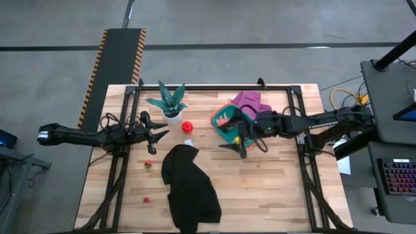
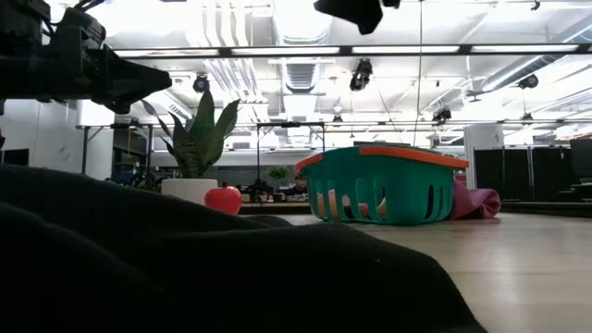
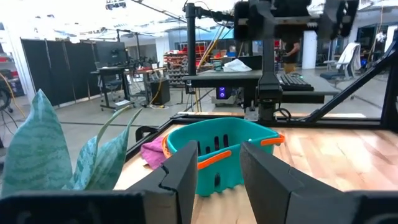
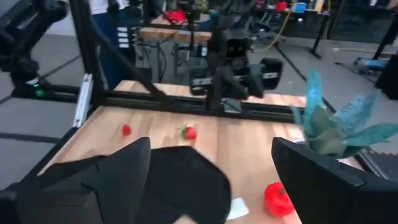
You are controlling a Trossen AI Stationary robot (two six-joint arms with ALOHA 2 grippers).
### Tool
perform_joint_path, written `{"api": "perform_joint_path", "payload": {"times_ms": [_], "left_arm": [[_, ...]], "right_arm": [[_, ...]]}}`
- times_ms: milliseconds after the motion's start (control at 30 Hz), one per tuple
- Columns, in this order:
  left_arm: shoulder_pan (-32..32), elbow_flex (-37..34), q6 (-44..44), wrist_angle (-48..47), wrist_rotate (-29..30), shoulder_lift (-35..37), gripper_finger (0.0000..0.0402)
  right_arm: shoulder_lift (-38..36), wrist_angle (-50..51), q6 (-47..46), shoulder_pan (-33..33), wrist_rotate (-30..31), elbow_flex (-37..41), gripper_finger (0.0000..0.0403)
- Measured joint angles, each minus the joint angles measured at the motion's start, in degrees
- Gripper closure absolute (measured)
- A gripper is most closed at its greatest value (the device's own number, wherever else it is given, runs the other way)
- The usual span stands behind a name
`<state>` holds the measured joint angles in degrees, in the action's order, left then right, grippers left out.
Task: Pick and placing Produce into tupperware
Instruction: Put the strawberry into the green basket
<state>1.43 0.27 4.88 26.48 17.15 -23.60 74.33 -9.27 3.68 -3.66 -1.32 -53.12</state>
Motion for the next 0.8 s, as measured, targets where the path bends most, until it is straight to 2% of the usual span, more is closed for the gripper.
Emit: {"api": "perform_joint_path", "payload": {"times_ms": [200,433,600,800], "left_arm": [[0.0,0.0,-1.5,0.0,-1.2,0.0,0.0294],[0.0,0.0,2.0,0.1,-0.8,0.2,0.0294],[0.0,0.0,3.7,0.1,-0.7,0.6,0.0294],[0.0,0.6,4.7,0.0,-0.1,1.3,0.0294]], "right_arm": [[1.3,0.4,-0.6,-1.5,-0.1,2.5,0.0076],[8.9,-1.7,-1.4,-1.3,3.5,3.0,0.0076],[15.2,-6.6,-0.6,-1.2,4.4,-0.1,0.0076],[18.9,-6.2,-1.3,-1.2,4.4,-6.2,0.0088]]}}
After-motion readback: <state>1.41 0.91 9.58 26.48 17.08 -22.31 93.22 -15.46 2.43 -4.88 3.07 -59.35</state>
